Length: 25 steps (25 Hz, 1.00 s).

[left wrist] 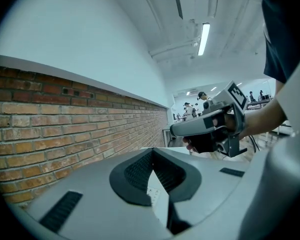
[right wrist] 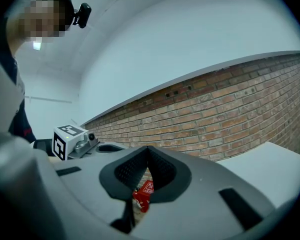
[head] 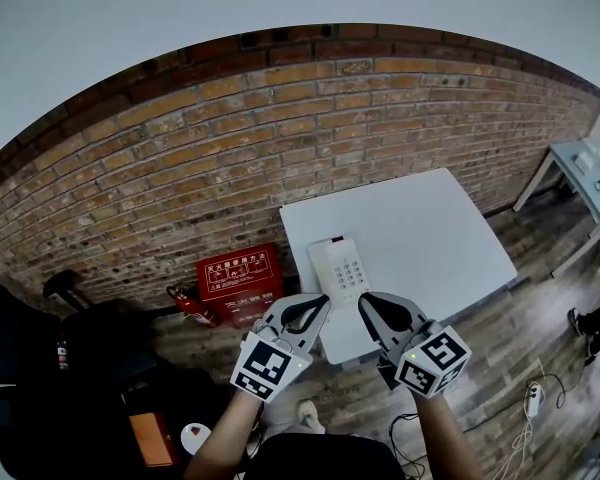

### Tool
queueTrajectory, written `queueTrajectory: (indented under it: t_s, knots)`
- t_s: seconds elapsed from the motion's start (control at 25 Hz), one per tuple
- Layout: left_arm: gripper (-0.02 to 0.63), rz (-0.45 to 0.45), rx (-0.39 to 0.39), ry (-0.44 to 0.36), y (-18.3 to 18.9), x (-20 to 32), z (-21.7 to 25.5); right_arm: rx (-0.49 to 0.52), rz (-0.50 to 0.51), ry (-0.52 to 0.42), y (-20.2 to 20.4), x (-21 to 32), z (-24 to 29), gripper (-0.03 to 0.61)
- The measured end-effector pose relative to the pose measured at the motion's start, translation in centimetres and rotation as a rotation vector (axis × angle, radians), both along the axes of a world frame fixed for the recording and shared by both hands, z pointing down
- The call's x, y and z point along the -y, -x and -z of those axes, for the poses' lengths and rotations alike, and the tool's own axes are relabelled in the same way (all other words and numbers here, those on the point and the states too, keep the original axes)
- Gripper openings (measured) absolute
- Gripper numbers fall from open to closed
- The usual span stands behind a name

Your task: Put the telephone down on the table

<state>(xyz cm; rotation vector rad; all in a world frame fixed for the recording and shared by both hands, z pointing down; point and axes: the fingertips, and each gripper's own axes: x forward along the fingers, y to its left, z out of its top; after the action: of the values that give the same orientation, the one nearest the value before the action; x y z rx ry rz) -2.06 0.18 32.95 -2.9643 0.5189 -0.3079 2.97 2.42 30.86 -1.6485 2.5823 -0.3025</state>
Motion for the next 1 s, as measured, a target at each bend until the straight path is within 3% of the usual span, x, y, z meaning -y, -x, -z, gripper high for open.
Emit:
queueTrajectory:
  t_s: [1.0]
  knots:
    - [0.008, 0.021, -0.018, -0.048, -1.4, -11.2, 1.9, -0.015, 0.047, -0.06, -0.4, -10.8, 1.8, 0.012]
